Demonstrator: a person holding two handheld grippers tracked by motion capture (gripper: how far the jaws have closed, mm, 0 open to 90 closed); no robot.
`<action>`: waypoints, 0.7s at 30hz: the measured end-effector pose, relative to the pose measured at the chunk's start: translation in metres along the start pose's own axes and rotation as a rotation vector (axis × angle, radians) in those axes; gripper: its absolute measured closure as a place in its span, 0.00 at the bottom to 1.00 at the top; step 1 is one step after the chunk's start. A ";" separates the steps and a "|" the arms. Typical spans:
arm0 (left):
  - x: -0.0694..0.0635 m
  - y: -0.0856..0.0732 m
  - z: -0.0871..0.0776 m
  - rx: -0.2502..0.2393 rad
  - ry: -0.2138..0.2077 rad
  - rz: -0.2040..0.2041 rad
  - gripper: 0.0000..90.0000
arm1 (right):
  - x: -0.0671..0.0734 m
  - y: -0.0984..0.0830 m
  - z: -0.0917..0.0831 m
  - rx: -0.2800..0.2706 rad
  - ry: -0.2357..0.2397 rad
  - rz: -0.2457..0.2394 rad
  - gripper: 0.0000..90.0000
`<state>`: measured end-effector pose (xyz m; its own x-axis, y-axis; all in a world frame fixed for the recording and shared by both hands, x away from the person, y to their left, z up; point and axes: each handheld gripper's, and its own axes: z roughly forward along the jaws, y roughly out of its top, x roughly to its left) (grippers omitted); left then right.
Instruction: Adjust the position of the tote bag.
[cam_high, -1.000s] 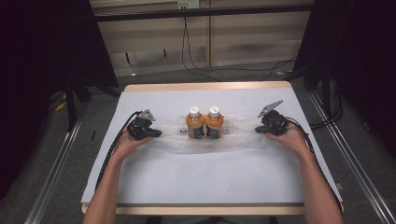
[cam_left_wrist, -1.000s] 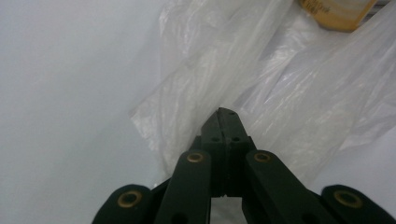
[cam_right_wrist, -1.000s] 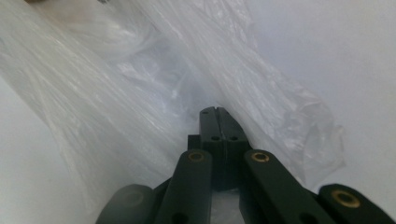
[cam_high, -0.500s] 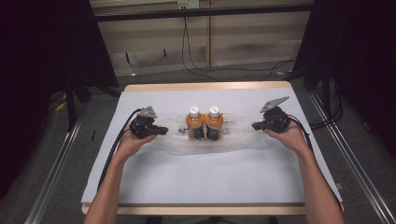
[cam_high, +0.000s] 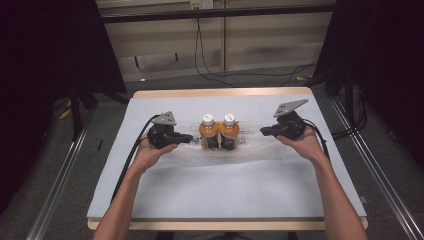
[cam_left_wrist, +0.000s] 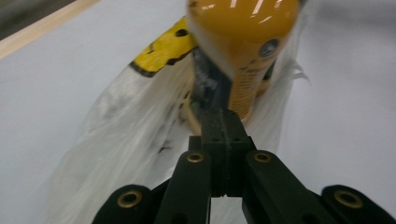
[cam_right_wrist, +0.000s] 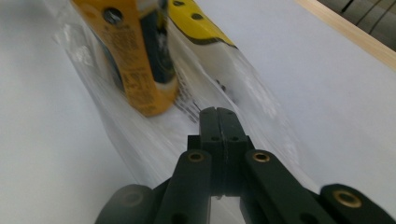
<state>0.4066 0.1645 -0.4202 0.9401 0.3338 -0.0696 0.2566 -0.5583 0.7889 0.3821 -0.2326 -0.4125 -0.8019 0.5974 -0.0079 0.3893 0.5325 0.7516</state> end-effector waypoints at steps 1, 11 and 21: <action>-0.004 0.002 0.003 0.010 -0.004 0.011 1.00 | 0.001 0.002 0.002 -0.001 0.005 -0.004 1.00; -0.048 0.028 0.041 0.058 -0.075 0.133 1.00 | 0.016 0.015 0.032 0.040 0.059 -0.016 1.00; -0.058 0.029 0.070 0.127 -0.037 0.149 1.00 | 0.017 0.021 0.066 0.096 0.085 -0.011 1.00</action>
<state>0.3752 0.0761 -0.4361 0.9768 0.2134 0.0182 0.1380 -0.6918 0.7088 0.4067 -0.1712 -0.4402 -0.8403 0.5404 0.0433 0.4186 0.5959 0.6853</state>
